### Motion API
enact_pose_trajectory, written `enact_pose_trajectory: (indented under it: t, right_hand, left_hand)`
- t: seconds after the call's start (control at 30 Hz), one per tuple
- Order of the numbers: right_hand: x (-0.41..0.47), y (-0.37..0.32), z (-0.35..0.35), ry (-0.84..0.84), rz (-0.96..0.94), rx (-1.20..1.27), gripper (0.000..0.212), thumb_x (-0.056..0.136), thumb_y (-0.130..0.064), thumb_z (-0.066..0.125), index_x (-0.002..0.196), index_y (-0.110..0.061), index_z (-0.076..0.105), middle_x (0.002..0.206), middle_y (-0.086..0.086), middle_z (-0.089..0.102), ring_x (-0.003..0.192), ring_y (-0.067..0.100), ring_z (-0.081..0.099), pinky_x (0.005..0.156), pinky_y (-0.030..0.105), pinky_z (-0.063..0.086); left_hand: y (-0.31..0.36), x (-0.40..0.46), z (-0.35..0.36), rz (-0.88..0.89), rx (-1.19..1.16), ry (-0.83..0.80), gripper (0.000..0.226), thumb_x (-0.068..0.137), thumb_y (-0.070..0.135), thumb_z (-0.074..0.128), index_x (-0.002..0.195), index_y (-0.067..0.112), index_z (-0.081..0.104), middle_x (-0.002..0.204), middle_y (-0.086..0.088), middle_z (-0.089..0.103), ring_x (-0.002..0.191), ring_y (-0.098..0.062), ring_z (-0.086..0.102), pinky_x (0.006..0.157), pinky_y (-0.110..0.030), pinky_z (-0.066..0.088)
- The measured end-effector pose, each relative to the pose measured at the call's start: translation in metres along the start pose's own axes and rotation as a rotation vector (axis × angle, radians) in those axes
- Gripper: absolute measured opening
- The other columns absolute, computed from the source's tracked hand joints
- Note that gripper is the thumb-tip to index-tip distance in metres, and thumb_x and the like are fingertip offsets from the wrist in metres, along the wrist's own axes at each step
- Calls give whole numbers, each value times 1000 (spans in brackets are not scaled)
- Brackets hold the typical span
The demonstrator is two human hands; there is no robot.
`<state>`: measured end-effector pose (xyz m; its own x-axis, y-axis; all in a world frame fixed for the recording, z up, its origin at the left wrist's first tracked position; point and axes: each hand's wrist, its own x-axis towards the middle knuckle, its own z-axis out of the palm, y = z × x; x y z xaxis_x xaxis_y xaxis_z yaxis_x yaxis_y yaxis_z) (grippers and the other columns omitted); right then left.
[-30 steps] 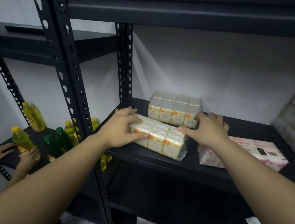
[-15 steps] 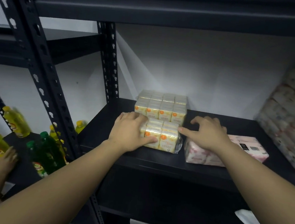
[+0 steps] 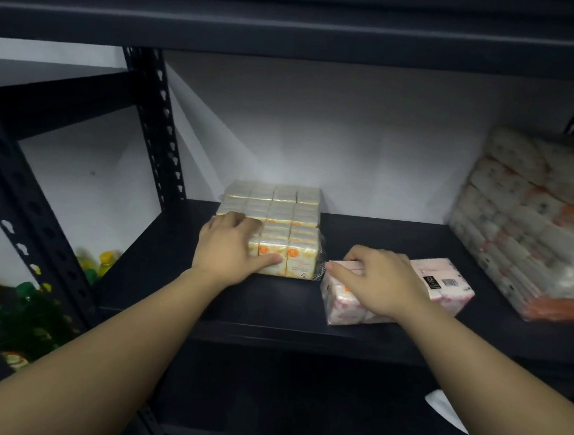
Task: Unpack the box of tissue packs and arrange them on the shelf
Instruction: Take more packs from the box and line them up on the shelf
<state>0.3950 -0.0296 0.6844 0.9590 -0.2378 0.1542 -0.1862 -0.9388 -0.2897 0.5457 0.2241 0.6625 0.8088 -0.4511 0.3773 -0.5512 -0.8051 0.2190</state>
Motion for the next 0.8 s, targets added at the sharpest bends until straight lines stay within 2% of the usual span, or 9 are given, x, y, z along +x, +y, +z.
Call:
enact_pose_trajectory:
  t: [0.23, 0.37, 0.47, 0.53, 0.63, 0.7, 0.8]
  right_hand:
    - [-1, -1, 1, 30, -2, 14, 64, 79, -86, 29, 95, -35, 64, 91, -13, 69, 91, 18, 61, 95, 41, 42]
    - [1, 2, -3, 135, -30, 286, 44, 87, -69, 60, 108, -32, 72, 105, -18, 71, 105, 10, 61, 95, 37, 48]
    - [-2, 9, -16, 147, -68, 327, 35, 90, -53, 70, 114, -27, 72, 110, -16, 70, 108, 6, 59, 92, 29, 45]
    - [-5, 23, -24, 124, -81, 271, 36, 91, -51, 71, 118, -27, 72, 114, -16, 69, 111, 6, 56, 92, 27, 41]
    - [-10, 57, -33, 96, -9, 224, 41, 87, -58, 71, 119, -33, 71, 117, -17, 69, 115, 8, 55, 93, 29, 42]
    - [-16, 79, -37, 82, 17, 184, 50, 83, -66, 71, 121, -33, 72, 118, -16, 69, 115, 9, 56, 95, 30, 45]
    - [-30, 101, -39, 57, -16, 156, 63, 85, -75, 61, 131, -33, 67, 124, -20, 64, 122, 8, 53, 106, 35, 44]
  left_hand:
    - [2, 4, -1, -16, 7, -30, 91, 70, 95, 50, 139, 36, 55, 142, 0, 55, 134, -26, 48, 116, -49, 32]
    - [5, 3, -4, 5, 37, -65, 95, 72, 95, 44, 145, 35, 49, 147, -4, 51, 141, -29, 41, 124, -58, 19]
    - [20, 0, -8, 72, -4, -47, 94, 77, 92, 47, 149, 32, 46, 151, -7, 48, 145, -27, 36, 125, -62, 12]
    - [39, -3, -11, 143, -95, -32, 86, 82, 82, 58, 148, 29, 50, 152, -8, 48, 145, -26, 36, 126, -55, 16]
    - [73, -5, -13, 293, -229, -47, 71, 86, 72, 63, 140, 26, 60, 148, -3, 52, 140, -20, 39, 118, -39, 33]
    - [93, -3, -13, 382, -296, -141, 64, 86, 69, 66, 136, 28, 64, 142, 1, 56, 136, -15, 43, 114, -38, 38]
    - [117, -1, -7, 498, -264, -344, 72, 83, 74, 68, 141, 31, 60, 137, 5, 59, 129, -12, 49, 111, -35, 41]
